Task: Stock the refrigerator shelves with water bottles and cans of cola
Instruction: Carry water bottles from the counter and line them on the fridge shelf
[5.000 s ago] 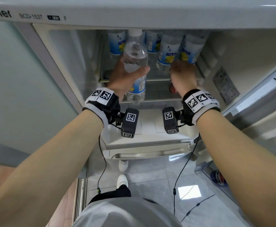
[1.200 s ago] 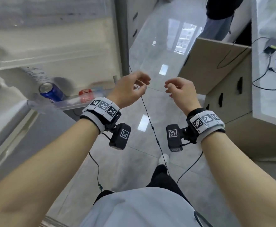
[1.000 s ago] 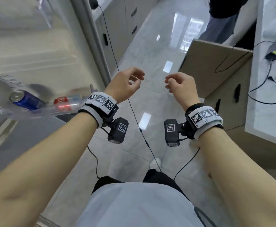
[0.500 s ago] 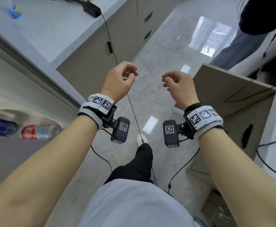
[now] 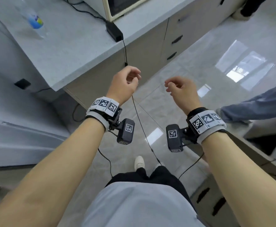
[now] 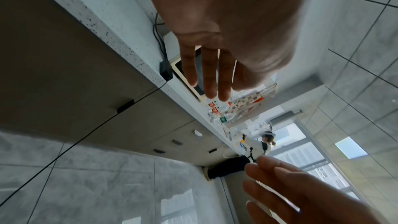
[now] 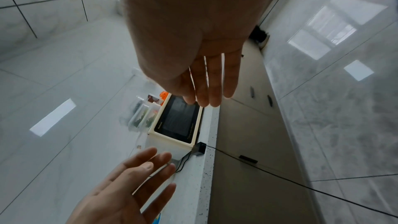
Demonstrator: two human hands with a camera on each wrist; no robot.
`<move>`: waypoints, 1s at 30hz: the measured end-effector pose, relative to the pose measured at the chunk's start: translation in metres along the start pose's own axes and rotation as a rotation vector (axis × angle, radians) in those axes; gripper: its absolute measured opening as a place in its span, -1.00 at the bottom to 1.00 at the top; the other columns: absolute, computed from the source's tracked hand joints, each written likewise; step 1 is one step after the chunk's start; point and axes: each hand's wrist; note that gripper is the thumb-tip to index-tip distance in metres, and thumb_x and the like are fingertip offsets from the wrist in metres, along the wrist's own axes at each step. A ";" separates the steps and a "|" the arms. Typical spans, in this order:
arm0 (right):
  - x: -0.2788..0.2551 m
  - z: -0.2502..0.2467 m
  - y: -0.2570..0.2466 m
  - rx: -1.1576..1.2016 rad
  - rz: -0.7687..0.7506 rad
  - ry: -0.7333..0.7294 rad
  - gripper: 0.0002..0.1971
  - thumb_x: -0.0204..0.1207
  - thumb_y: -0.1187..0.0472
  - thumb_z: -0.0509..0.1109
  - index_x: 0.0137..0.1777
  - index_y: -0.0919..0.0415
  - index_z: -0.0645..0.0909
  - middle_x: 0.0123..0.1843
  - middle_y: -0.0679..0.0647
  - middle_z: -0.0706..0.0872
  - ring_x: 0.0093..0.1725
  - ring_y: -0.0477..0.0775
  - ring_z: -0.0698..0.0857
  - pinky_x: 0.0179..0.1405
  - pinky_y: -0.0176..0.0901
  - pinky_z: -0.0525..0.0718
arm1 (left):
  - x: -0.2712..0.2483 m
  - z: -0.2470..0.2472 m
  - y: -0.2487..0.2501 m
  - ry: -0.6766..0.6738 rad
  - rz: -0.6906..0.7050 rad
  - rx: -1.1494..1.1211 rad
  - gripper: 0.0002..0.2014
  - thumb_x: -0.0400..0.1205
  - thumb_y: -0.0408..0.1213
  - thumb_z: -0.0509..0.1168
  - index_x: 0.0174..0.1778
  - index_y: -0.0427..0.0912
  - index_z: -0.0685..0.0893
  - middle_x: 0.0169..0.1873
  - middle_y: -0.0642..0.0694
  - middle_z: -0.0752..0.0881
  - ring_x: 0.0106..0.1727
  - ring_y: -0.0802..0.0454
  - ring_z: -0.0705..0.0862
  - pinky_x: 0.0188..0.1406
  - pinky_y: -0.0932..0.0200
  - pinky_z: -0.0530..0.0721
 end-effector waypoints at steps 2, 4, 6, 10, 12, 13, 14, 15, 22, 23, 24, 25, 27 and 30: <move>0.034 0.007 -0.009 0.009 -0.030 -0.064 -0.78 0.55 0.28 0.26 -0.06 0.04 0.74 -0.09 0.02 0.82 -0.02 0.08 0.80 0.06 0.05 0.79 | 0.020 -0.006 -0.003 0.059 -0.023 0.011 -0.78 0.63 -0.45 0.24 0.11 -0.17 0.70 -0.07 0.02 0.80 -0.03 0.23 0.74 -0.03 0.43 0.64; 0.066 0.017 -0.018 0.025 -0.077 -0.119 -0.77 0.54 0.27 0.26 -0.10 0.00 0.73 -0.10 -0.01 0.81 -0.02 0.08 0.80 0.06 0.06 0.79 | 0.039 -0.013 -0.007 0.110 -0.057 0.035 -0.78 0.63 -0.43 0.24 0.11 -0.14 0.70 -0.07 0.05 0.79 -0.04 0.27 0.72 -0.02 0.45 0.62; 0.099 0.027 -0.026 0.033 -0.126 -0.172 -0.74 0.55 0.30 0.27 -0.15 -0.06 0.71 -0.10 -0.02 0.82 -0.04 0.08 0.80 0.06 0.06 0.79 | 0.057 -0.019 -0.013 0.155 -0.099 0.059 -0.79 0.64 -0.42 0.25 0.10 -0.09 0.70 -0.07 0.09 0.79 -0.04 0.33 0.71 -0.01 0.47 0.61; 0.168 0.054 -0.040 0.034 -0.197 -0.308 -0.77 0.56 0.29 0.28 -0.10 -0.01 0.74 -0.08 0.00 0.83 -0.04 0.05 0.80 0.09 0.10 0.78 | 0.093 -0.032 -0.026 0.250 -0.180 0.113 -0.79 0.66 -0.41 0.26 0.11 -0.06 0.68 -0.04 0.09 0.77 0.02 0.27 0.71 0.04 0.46 0.61; 0.199 0.069 -0.050 0.047 -0.218 -0.362 -0.77 0.55 0.30 0.28 -0.10 0.01 0.75 -0.08 0.00 0.84 -0.03 0.04 0.80 0.10 0.11 0.78 | 0.110 -0.039 -0.031 0.287 -0.216 0.152 -0.80 0.66 -0.40 0.27 0.12 -0.08 0.68 -0.01 0.07 0.77 0.04 0.25 0.71 0.06 0.46 0.62; 0.213 0.076 -0.055 0.057 -0.225 -0.384 -0.77 0.53 0.30 0.28 -0.11 0.01 0.75 -0.09 -0.01 0.84 -0.03 0.04 0.80 0.10 0.12 0.78 | 0.117 -0.043 -0.033 0.305 -0.229 0.161 -0.80 0.67 -0.41 0.27 0.14 -0.09 0.68 -0.01 0.06 0.77 0.05 0.25 0.71 0.06 0.47 0.62; 0.224 0.084 -0.061 0.073 -0.234 -0.413 -0.77 0.51 0.29 0.28 -0.11 0.00 0.75 -0.10 -0.02 0.84 -0.03 0.04 0.80 0.10 0.12 0.78 | 0.123 -0.048 -0.034 0.328 -0.240 0.168 -0.80 0.67 -0.41 0.27 0.15 -0.10 0.68 -0.01 0.06 0.77 0.05 0.26 0.70 0.06 0.49 0.61; 0.234 0.092 -0.067 0.079 -0.241 -0.447 -0.77 0.50 0.27 0.27 -0.11 0.01 0.75 -0.11 -0.03 0.83 -0.03 0.05 0.80 0.10 0.13 0.78 | 0.127 -0.053 -0.036 0.359 -0.254 0.172 -0.79 0.66 -0.43 0.27 0.15 -0.11 0.68 -0.01 0.06 0.77 0.05 0.27 0.70 0.05 0.51 0.61; 0.297 0.164 -0.120 0.047 -0.341 -0.654 -0.77 0.57 0.31 0.26 -0.01 0.15 0.77 -0.09 0.01 0.82 -0.07 0.03 0.81 0.02 -0.04 0.78 | 0.147 -0.111 -0.065 0.568 -0.393 0.167 -0.77 0.65 -0.41 0.26 0.16 -0.08 0.68 -0.02 0.07 0.78 0.04 0.18 0.73 0.02 0.39 0.66; 0.304 0.176 -0.127 0.035 -0.357 -0.673 -0.77 0.59 0.31 0.26 0.00 0.16 0.77 -0.08 0.02 0.82 -0.08 0.02 0.81 0.01 -0.06 0.79 | 0.150 -0.120 -0.070 0.588 -0.412 0.164 -0.77 0.66 -0.40 0.26 0.16 -0.07 0.68 -0.02 0.08 0.78 0.04 0.18 0.73 0.01 0.39 0.67; 0.310 0.189 -0.134 0.025 -0.369 -0.696 -0.77 0.59 0.32 0.26 0.00 0.17 0.76 -0.08 0.03 0.82 -0.08 0.03 0.81 0.01 -0.05 0.79 | 0.153 -0.129 -0.076 0.608 -0.430 0.160 -0.77 0.66 -0.39 0.26 0.17 -0.07 0.68 -0.01 0.08 0.78 0.04 0.18 0.73 0.01 0.38 0.67; 0.317 0.203 -0.141 0.012 -0.378 -0.722 -0.78 0.59 0.33 0.26 -0.01 0.17 0.76 -0.08 0.05 0.82 -0.08 0.05 0.80 0.01 -0.02 0.79 | 0.157 -0.139 -0.083 0.632 -0.443 0.152 -0.77 0.66 -0.38 0.25 0.17 -0.06 0.68 -0.01 0.08 0.78 0.04 0.18 0.72 0.02 0.36 0.67; 0.331 0.230 -0.154 -0.028 -0.391 -0.766 -0.77 0.60 0.33 0.25 -0.06 0.10 0.74 -0.09 0.06 0.83 -0.07 0.07 0.80 0.03 0.03 0.80 | 0.168 -0.161 -0.100 0.679 -0.456 0.127 -0.77 0.66 -0.39 0.25 0.16 -0.06 0.68 0.00 0.07 0.78 0.05 0.17 0.72 0.06 0.31 0.68; 0.356 0.275 -0.178 -0.101 -0.430 -0.807 -0.73 0.59 0.32 0.25 -0.14 -0.02 0.71 -0.10 0.07 0.83 -0.06 0.14 0.80 0.01 0.13 0.80 | 0.192 -0.201 -0.133 0.735 -0.473 0.097 -0.76 0.65 -0.39 0.24 0.16 -0.06 0.68 0.00 0.07 0.78 0.06 0.16 0.72 0.06 0.33 0.67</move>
Point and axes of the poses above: each hand's wrist, its own x-axis towards the middle knuckle, its own z-axis out of the palm, y = z × x
